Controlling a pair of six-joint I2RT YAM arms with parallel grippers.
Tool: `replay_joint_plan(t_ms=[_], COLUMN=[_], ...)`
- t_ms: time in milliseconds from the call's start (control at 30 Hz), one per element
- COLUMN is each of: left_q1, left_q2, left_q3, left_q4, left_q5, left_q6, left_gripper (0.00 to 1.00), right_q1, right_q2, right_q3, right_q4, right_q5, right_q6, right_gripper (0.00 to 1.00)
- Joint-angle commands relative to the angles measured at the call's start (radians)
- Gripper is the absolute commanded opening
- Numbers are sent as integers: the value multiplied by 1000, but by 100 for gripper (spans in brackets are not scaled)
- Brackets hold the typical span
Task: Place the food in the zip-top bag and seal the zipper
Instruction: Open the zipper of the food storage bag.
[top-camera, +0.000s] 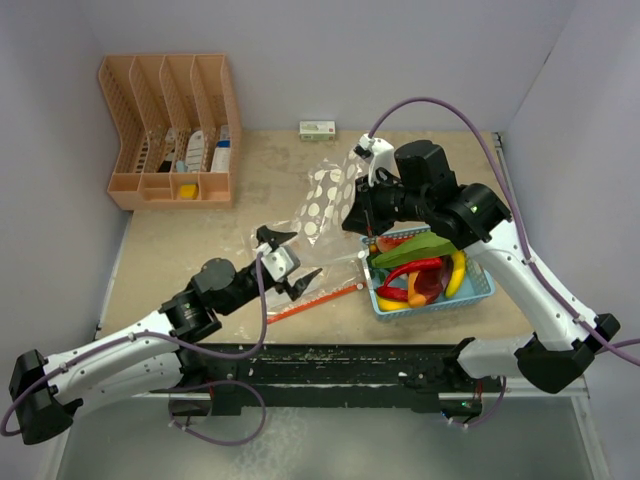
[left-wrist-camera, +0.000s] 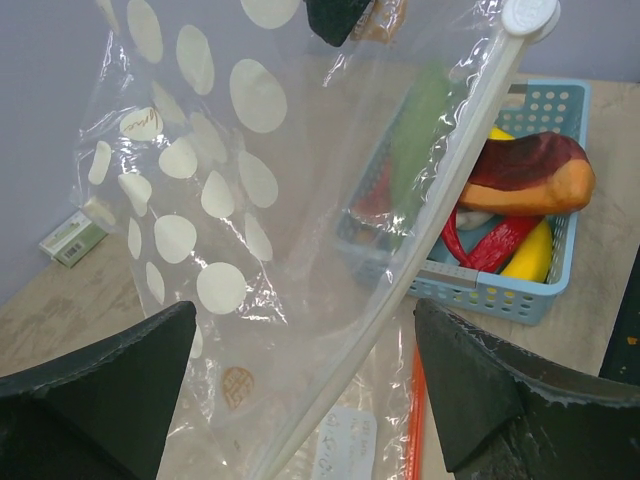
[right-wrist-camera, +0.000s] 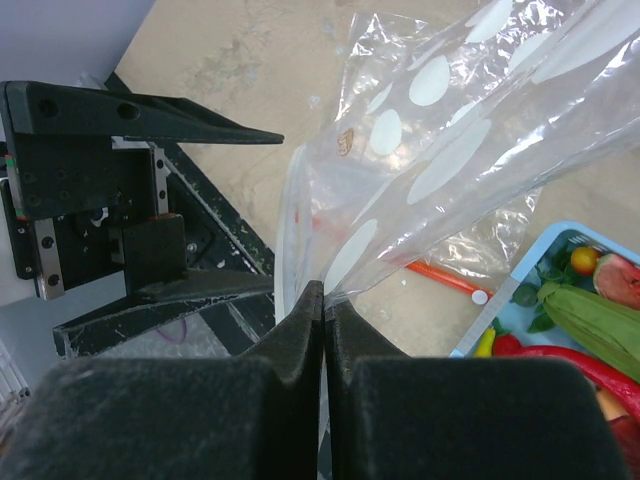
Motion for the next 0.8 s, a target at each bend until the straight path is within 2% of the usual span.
replay_joint_plan(t_ms=[0, 133, 333, 767], left_q1=[3, 3, 3, 2], left_q2=[-24, -29, 4, 143], left_q3=[42, 33, -6, -2], left_q4=[10, 21, 122, 222], left_q5=[15, -37, -146, -86], left_q6=[-20, -8, 17, 7], left_gripper=[93, 93, 92, 91], right_q1=[-2, -1, -2, -2], right_q2=[-20, -17, -21, -30], right_q3=[13, 14, 17, 19], right_q4=[18, 21, 22, 15], right_q5=[-9, -16, -22, -18], right_q6=[-1, -1, 2, 2], right_gripper=[0, 0, 0, 0])
